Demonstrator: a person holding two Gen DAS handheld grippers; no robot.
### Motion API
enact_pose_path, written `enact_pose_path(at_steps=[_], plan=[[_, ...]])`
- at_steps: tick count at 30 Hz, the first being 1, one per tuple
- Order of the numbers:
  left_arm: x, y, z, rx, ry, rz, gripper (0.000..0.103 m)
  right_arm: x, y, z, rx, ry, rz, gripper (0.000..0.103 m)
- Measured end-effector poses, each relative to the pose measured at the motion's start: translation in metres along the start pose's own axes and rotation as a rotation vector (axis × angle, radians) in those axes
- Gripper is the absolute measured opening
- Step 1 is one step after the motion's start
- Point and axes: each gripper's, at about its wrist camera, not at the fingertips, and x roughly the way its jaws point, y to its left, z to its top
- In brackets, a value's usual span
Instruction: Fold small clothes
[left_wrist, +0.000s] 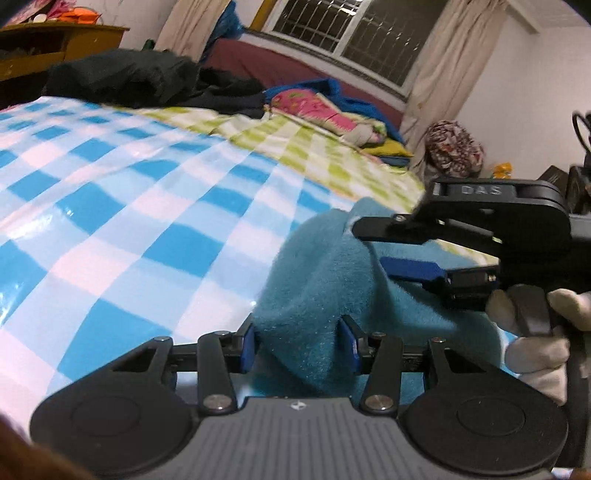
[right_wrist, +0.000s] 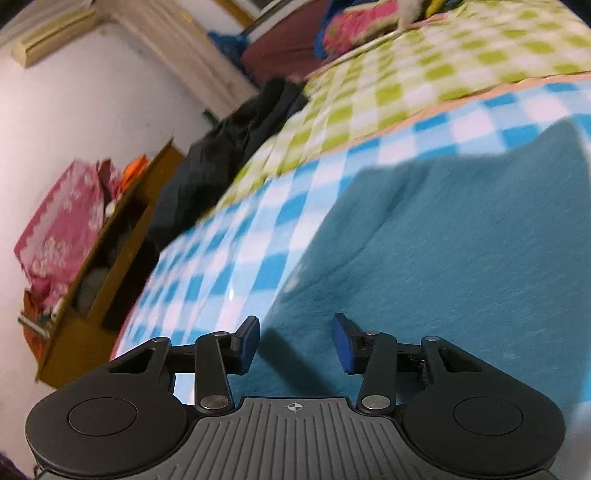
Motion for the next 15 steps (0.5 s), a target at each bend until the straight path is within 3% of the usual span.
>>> enact_pose_path(at_steps=[3,7,12,15], plan=[[0.005,0.011,-0.001,-0.043,0.013,0.001,0.052,0.019,0.013,-0.007,-0.066,-0.003,-0.033,0.042],[0.005,0.01,0.0,-0.028,0.002,0.022,0.053,0.034,0.027,-0.015,-0.178,-0.02,-0.076,0.042],[-0.011,0.004,0.005,-0.001,-0.013,0.011,0.053,0.02,0.026,-0.012,-0.156,-0.027,-0.057,0.043],[-0.025,-0.002,0.007,0.046,-0.044,0.047,0.052,-0.009,0.016,-0.008,-0.101,-0.058,-0.013,0.043]])
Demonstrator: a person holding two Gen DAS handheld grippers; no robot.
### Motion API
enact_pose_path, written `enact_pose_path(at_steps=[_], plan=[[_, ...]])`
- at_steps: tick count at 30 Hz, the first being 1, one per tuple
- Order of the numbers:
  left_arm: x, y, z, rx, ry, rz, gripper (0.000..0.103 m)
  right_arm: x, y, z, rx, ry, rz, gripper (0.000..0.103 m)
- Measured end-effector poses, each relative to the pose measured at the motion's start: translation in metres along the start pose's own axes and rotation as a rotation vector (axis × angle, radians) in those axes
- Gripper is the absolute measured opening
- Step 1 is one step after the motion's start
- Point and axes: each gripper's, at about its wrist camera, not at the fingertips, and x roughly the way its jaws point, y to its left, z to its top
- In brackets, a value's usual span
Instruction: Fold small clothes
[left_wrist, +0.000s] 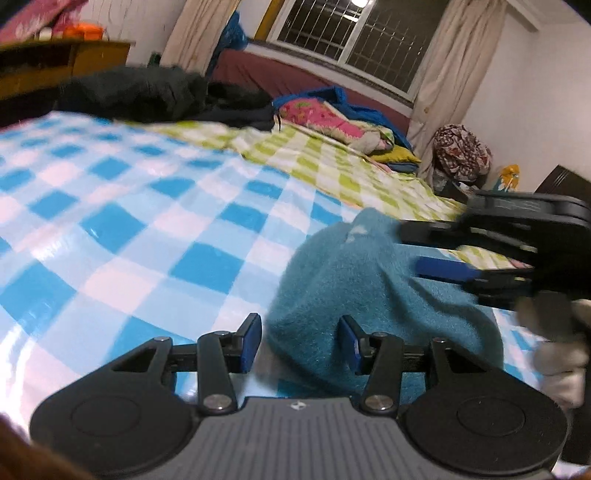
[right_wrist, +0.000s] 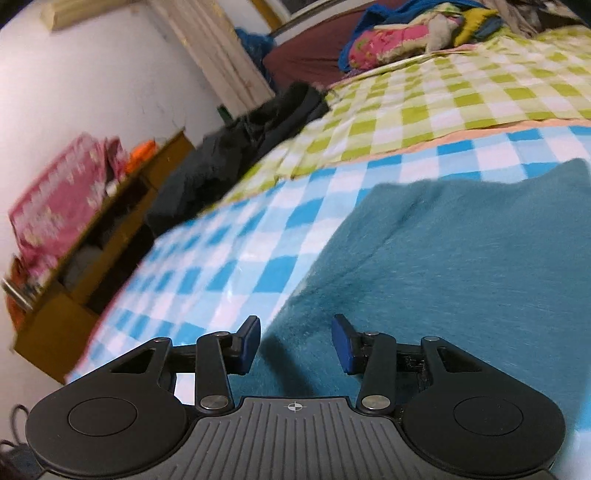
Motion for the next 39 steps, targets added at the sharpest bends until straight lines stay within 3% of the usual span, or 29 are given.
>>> enact_pose_path(at_steps=[6,10,14,17,19,23,25,28,31,33,39], plan=[[-0.028,-0.007,0.012,0.068,-0.09,0.021,0.052,-0.087,-0.032,-0.01,0.007,-0.132,-0.024,0.054],[-0.018,-0.029,0.019,0.165,-0.107,-0.001,0.052,-0.115,-0.056,-0.028,0.053,-0.143,-0.061,0.066],[0.016,-0.042,0.027,0.245,-0.079,-0.005,0.053,-0.111,-0.075,-0.045,0.088,-0.093,-0.081,0.069],[0.045,-0.035,0.037,0.245,-0.016,-0.018,0.053,-0.098,-0.085,-0.052,0.134,-0.059,-0.076,0.072],[0.056,-0.029,0.037,0.243,0.011,-0.034,0.057,-0.087,-0.094,-0.057,0.186,-0.033,-0.04,0.079],[0.068,-0.018,0.032,0.286,0.018,-0.036,0.078,-0.068,-0.098,-0.063,0.216,-0.025,-0.033,0.085],[0.074,-0.005,0.033,0.219,0.046,-0.071,0.079,-0.056,-0.102,-0.067,0.247,-0.007,-0.014,0.085],[0.075,0.007,0.029,0.106,0.083,-0.114,0.078,-0.05,-0.104,-0.064,0.274,-0.013,0.0,0.078],[0.068,0.0,0.019,0.117,0.101,-0.133,0.072,-0.054,-0.105,-0.061,0.272,0.015,-0.03,0.058],[0.062,-0.007,0.013,0.118,0.123,-0.157,0.066,-0.061,-0.108,-0.061,0.284,0.037,-0.018,0.05],[0.036,-0.034,-0.008,0.158,0.18,-0.215,0.064,-0.094,-0.111,-0.063,0.226,0.066,-0.057,0.043]])
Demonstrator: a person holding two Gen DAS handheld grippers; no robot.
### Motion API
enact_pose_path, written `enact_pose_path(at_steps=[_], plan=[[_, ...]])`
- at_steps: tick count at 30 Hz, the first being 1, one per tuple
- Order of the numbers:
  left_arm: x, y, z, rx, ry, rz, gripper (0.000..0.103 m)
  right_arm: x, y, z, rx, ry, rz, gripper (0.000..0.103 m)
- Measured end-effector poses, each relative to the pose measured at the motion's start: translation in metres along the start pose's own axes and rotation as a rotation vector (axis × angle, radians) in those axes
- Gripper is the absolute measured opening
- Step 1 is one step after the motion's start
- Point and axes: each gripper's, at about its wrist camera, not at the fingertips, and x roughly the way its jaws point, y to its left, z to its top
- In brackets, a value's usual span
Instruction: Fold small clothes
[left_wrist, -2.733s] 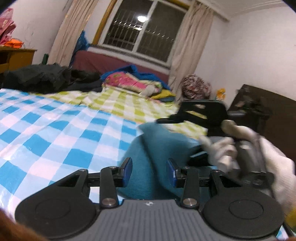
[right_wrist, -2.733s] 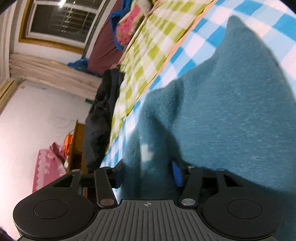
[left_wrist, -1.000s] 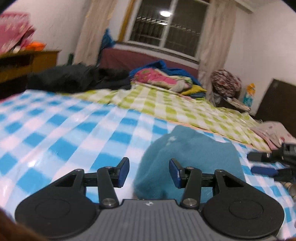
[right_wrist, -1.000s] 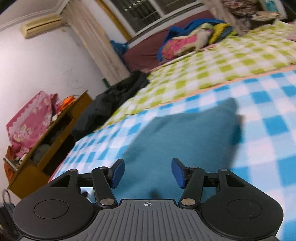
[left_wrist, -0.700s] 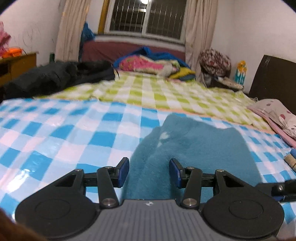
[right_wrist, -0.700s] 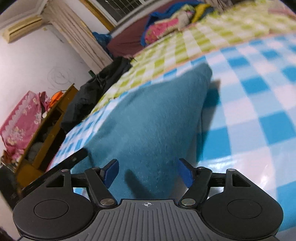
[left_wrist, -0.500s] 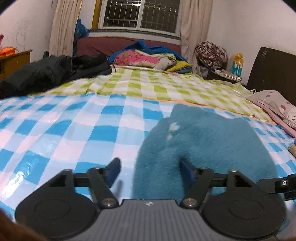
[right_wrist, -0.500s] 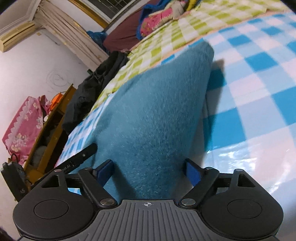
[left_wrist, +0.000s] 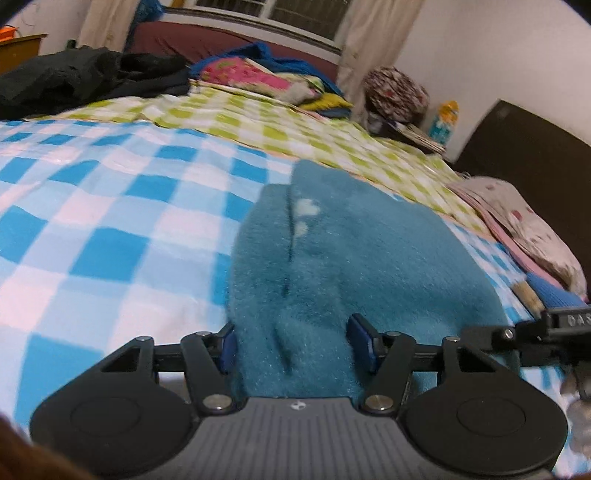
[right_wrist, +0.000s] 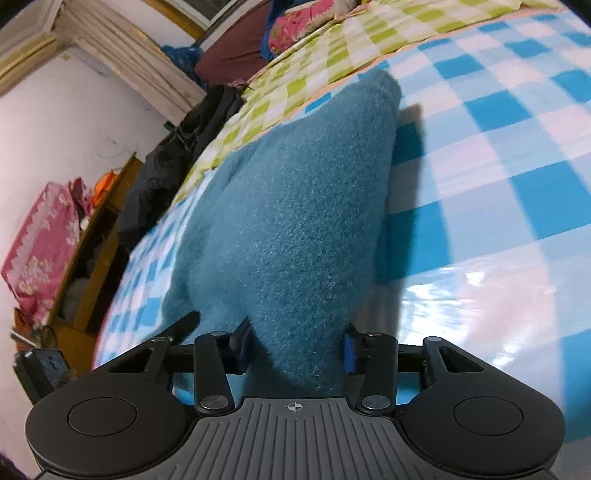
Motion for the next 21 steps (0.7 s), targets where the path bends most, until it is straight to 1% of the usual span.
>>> enact_pose_path(at_steps=[2,5,6,9,11,13,15,17,19,21], plan=[[-0.006,-0.011,-0.006,0.003,0.023,-0.025,0.062,-0.012,-0.002,-0.001,-0.023,0.014,-0.018,0.043],[-0.017,-0.031,-0.023,-0.027,0.061,-0.102,0.061,-0.035,-0.005,-0.004,-0.077,0.051,-0.059,0.042],[-0.019,-0.039,-0.031,-0.018,0.079,-0.119,0.061,-0.044,-0.007,-0.005,-0.094,0.063,-0.076,0.042],[-0.024,-0.055,-0.045,0.0,0.092,-0.14,0.061,-0.065,-0.019,-0.007,-0.094,0.103,-0.122,0.044],[-0.029,-0.06,-0.042,0.018,0.075,-0.11,0.061,-0.073,-0.023,-0.012,-0.109,0.098,-0.161,0.047],[-0.04,-0.066,-0.035,0.053,0.033,-0.056,0.061,-0.076,-0.02,-0.016,-0.123,0.072,-0.177,0.049],[-0.052,-0.07,-0.025,0.094,-0.029,-0.007,0.061,-0.081,-0.016,-0.018,-0.12,0.039,-0.178,0.049],[-0.061,-0.076,-0.016,0.138,-0.097,0.032,0.061,-0.085,-0.01,-0.022,-0.14,0.001,-0.198,0.049],[-0.057,-0.084,-0.004,0.173,-0.133,0.034,0.061,-0.085,-0.004,-0.025,-0.156,-0.035,-0.215,0.05],[-0.04,-0.095,0.008,0.216,-0.154,0.053,0.061,-0.081,0.0,-0.028,-0.183,-0.06,-0.235,0.053]])
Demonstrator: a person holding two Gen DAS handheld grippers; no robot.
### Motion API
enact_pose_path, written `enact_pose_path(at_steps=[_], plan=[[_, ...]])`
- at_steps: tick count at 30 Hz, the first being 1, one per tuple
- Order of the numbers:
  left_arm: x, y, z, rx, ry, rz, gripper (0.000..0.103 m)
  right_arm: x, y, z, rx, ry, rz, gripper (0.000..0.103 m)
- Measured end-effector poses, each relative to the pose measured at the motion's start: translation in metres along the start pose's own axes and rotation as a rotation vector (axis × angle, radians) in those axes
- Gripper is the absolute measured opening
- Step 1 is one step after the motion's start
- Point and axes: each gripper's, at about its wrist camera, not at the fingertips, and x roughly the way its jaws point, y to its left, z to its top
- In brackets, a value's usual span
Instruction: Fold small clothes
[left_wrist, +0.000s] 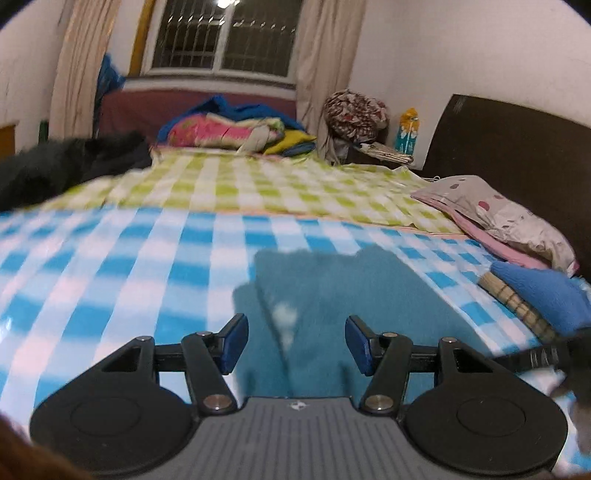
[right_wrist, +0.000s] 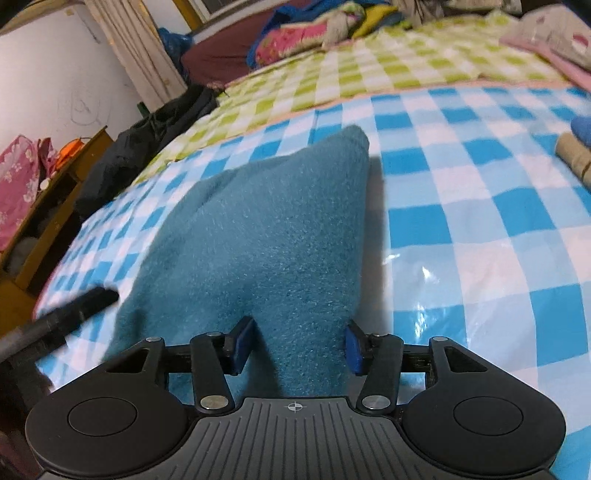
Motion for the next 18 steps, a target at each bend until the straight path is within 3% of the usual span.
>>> enact_pose_path(at_steps=[3,6,12,18], plan=[[0.032,-0.01,0.006,0.059,-0.012,0.071,0.061,0.005,0.004,-0.004,-0.02,-0.01,-0.03,0.054],[0.056,-0.007,-0.002,0.063,0.055,0.138,0.061,0.005,0.008,-0.003,-0.038,-0.03,-0.031,0.054],[0.045,0.011,-0.022,0.009,0.048,0.2,0.062,0.008,0.03,-0.011,-0.194,-0.075,-0.075,0.054],[0.039,0.022,-0.03,-0.057,0.035,0.208,0.062,-0.019,0.029,-0.007,-0.179,-0.195,-0.084,0.054]])
